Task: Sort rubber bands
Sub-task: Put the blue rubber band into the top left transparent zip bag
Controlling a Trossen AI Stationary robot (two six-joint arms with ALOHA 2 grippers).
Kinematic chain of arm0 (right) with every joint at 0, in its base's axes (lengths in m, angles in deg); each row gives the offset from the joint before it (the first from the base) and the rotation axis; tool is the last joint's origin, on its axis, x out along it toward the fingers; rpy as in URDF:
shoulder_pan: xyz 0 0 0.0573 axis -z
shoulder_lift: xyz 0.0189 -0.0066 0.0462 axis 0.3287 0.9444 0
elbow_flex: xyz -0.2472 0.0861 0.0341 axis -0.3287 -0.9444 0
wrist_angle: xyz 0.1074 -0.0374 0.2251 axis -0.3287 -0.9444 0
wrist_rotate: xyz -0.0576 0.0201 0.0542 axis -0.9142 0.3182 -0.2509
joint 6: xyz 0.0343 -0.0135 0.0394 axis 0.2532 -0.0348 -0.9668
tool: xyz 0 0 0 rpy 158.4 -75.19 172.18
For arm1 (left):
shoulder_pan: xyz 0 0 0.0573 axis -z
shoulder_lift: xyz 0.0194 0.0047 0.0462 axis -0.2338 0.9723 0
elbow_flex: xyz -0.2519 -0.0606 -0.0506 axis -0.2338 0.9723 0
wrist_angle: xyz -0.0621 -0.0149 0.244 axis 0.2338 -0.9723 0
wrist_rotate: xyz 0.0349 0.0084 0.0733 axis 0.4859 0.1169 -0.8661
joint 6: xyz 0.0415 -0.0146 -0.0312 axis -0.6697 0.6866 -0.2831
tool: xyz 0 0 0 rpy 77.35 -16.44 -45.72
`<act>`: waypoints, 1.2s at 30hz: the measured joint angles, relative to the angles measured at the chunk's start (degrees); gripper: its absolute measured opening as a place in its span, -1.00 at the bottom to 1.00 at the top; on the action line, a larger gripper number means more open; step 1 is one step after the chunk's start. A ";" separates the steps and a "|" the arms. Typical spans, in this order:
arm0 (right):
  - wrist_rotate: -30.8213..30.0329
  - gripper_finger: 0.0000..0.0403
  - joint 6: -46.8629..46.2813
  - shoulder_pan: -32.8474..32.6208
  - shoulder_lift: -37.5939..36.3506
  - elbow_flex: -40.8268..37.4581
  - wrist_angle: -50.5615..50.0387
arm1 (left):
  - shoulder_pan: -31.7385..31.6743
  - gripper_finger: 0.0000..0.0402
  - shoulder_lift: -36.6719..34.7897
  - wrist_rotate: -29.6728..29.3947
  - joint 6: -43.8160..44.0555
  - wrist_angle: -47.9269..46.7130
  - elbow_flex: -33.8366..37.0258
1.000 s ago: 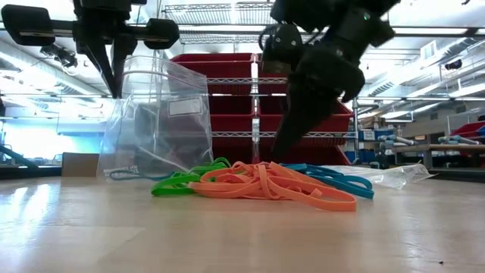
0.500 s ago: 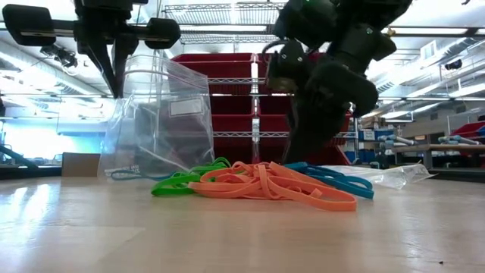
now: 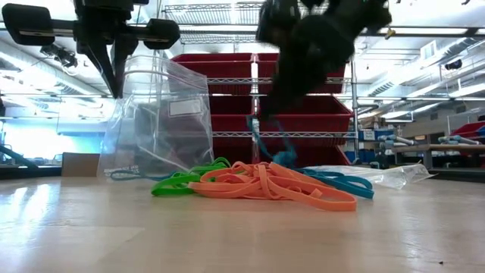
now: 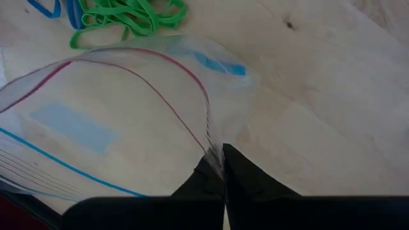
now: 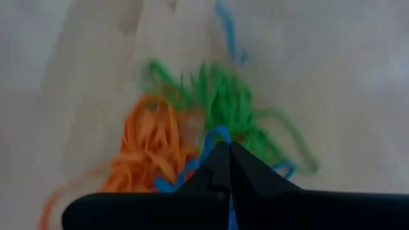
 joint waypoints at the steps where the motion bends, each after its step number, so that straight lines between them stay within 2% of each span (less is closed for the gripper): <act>1: -0.20 -1.00 0.56 0.00 -0.98 0.43 0.04 | 0.00 -1.00 0.00 0.00 0.01 0.04 0.00; 7: -1.19 -1.00 4.03 0.93 -6.23 1.55 4.89 | 0.00 -1.00 0.00 0.00 0.01 0.16 0.00; 14: -1.30 -1.00 8.01 3.25 -7.59 1.60 18.69 | 0.00 -1.00 0.00 0.00 -0.01 0.47 0.00; 17: -0.25 -1.00 7.06 5.07 -7.40 1.69 9.92 | 0.00 -1.00 -0.02 0.02 0.10 0.38 0.00; 20: -2.53 -1.00 2.95 5.95 -7.08 1.31 0.60 | 0.00 -1.00 -0.02 0.27 0.41 0.30 0.00; 24: -0.64 -1.00 -0.51 5.70 -7.32 1.12 5.38 | 0.00 -1.00 -0.02 0.50 0.36 0.51 0.00; 28: 9.77 -1.00 -5.76 6.40 -7.24 1.07 5.28 | -0.26 -1.00 -0.02 0.52 0.36 0.51 0.00; 29: 8.23 -1.00 -5.84 6.34 -7.25 1.08 4.87 | -0.26 -1.00 -0.02 0.52 0.35 0.46 0.00; 32: -2.36 -1.00 -6.40 6.21 -7.30 1.07 -2.79 | -0.26 -1.00 -0.02 0.52 0.32 0.47 0.00; 33: -2.69 -1.00 -7.34 6.80 -7.24 0.98 -4.99 | -0.26 -1.00 -0.02 0.54 0.33 0.48 0.00; 36: 5.40 -1.00 -8.78 8.06 -7.15 0.98 -2.78 | -0.26 -1.00 -0.02 0.60 0.32 0.46 0.00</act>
